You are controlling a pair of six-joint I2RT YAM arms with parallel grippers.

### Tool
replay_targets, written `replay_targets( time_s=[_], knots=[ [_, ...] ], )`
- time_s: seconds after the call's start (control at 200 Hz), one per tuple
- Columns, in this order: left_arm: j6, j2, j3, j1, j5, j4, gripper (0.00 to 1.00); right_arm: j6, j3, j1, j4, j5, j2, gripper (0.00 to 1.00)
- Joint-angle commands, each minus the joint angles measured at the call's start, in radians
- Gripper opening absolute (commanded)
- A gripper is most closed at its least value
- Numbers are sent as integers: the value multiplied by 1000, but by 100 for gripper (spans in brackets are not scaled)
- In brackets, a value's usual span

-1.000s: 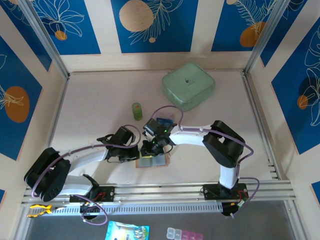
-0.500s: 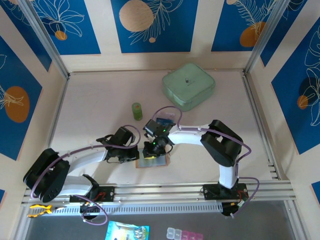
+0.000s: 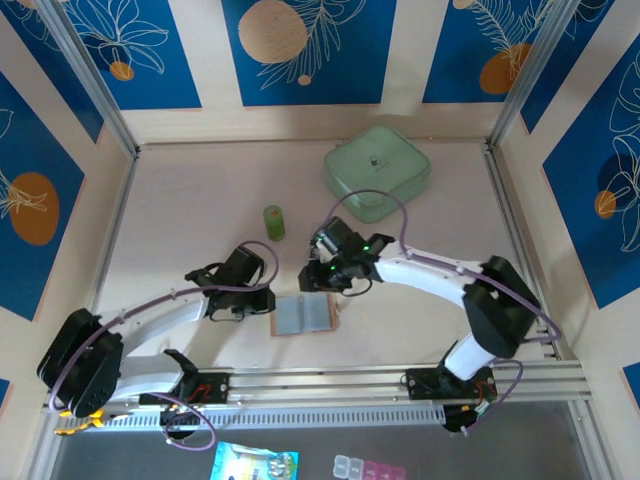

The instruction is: Take the credit cards out of the card holder

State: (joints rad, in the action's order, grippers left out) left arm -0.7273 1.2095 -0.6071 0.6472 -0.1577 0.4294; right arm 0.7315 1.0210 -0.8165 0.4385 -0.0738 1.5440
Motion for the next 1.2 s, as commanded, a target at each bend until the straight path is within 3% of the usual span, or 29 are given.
replay_targets(
  time_s=[0.0, 0.1, 0.175, 0.24, 0.255, 0.275, 0.335, 0.49, 0.74, 0.945, 1.06, 1.195],
  knots=[
    [72, -45, -51, -34, 112, 104, 25, -66, -58, 79, 91, 62, -95, 54],
    [112, -69, -72, -73, 170, 135, 45, -108, -108, 180, 112, 64, -182, 72],
    [143, -77, -81, -111, 203, 150, 69, -149, -140, 260, 121, 76, -237, 89],
    [173, -79, -88, -142, 232, 154, 86, -183, -159, 337, 130, 82, -270, 92],
    [180, -78, -89, -152, 238, 156, 95, -192, -162, 354, 128, 82, -277, 93],
    [190, -76, -92, -161, 247, 157, 100, -204, -170, 382, 125, 80, -284, 94],
    [222, -68, -98, -195, 278, 156, 100, -236, -194, 461, 111, 73, -299, 100],
    [307, -25, -100, -286, 363, 95, 100, -324, -234, 683, 14, 47, -272, 99],
    [388, 50, -105, -373, 601, -89, 100, -437, -245, 887, -193, 122, -156, 99],
    [530, 123, -120, -437, 705, -262, 99, -494, -337, 895, -509, 143, -115, 99],
    [659, 135, -37, -457, 706, -503, 100, -506, -419, 874, -711, 192, -115, 99],
    [689, 135, 110, -491, 650, -828, 100, -538, -468, 832, -855, 282, -121, 99]
  ],
)
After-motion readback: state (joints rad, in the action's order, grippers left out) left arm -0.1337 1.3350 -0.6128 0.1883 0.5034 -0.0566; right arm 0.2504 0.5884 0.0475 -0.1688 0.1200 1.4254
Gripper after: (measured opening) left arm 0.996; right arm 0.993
